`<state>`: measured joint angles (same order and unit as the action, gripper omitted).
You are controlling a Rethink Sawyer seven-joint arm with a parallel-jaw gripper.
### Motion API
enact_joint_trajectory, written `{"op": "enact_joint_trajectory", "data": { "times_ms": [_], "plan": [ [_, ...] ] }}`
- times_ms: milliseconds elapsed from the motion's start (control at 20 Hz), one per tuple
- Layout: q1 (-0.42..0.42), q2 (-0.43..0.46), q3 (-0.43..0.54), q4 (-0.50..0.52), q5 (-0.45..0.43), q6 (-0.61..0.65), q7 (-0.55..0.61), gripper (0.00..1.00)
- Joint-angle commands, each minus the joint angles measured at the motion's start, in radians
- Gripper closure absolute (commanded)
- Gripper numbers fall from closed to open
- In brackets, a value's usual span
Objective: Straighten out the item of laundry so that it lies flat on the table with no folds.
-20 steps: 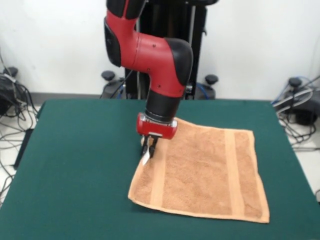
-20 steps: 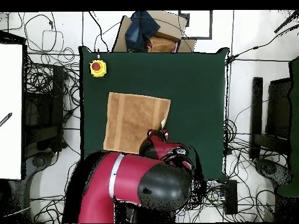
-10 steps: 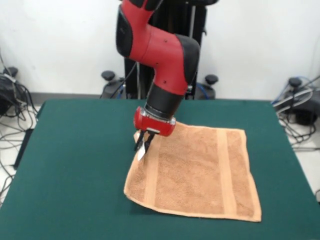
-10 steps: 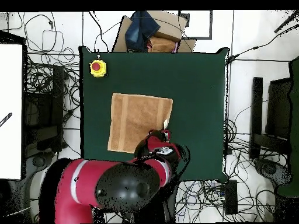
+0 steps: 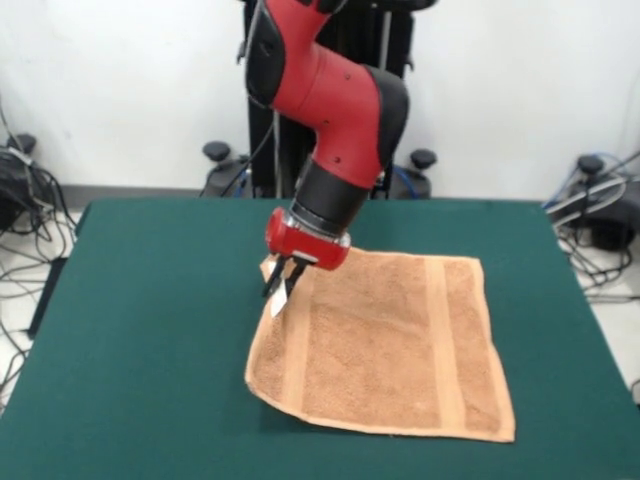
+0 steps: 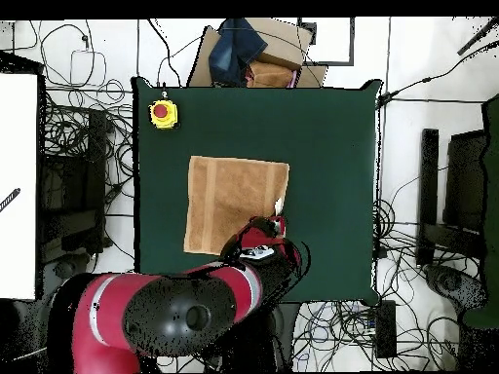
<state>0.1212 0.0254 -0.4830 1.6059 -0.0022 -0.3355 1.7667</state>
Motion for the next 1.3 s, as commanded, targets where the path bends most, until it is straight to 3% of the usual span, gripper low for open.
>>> {"op": "enact_joint_trajectory", "data": {
  "times_ms": [50,300,700,1000,1050,1300],
  "plan": [
    [-0.066,0.033,0.069,-0.105,-0.007,0.013,0.106,1.00],
    [-0.086,0.028,0.086,-0.097,-0.017,-0.024,0.122,1.00],
    [-0.002,0.023,0.006,-0.054,0.087,0.029,0.141,1.00],
    [-0.042,0.034,0.047,-0.080,0.034,-0.071,0.146,1.00],
    [-0.053,0.028,0.058,-0.087,0.010,-0.054,0.134,0.00],
    [-0.055,0.028,0.051,-0.097,0.004,-0.037,0.119,0.00]
  ]
}}
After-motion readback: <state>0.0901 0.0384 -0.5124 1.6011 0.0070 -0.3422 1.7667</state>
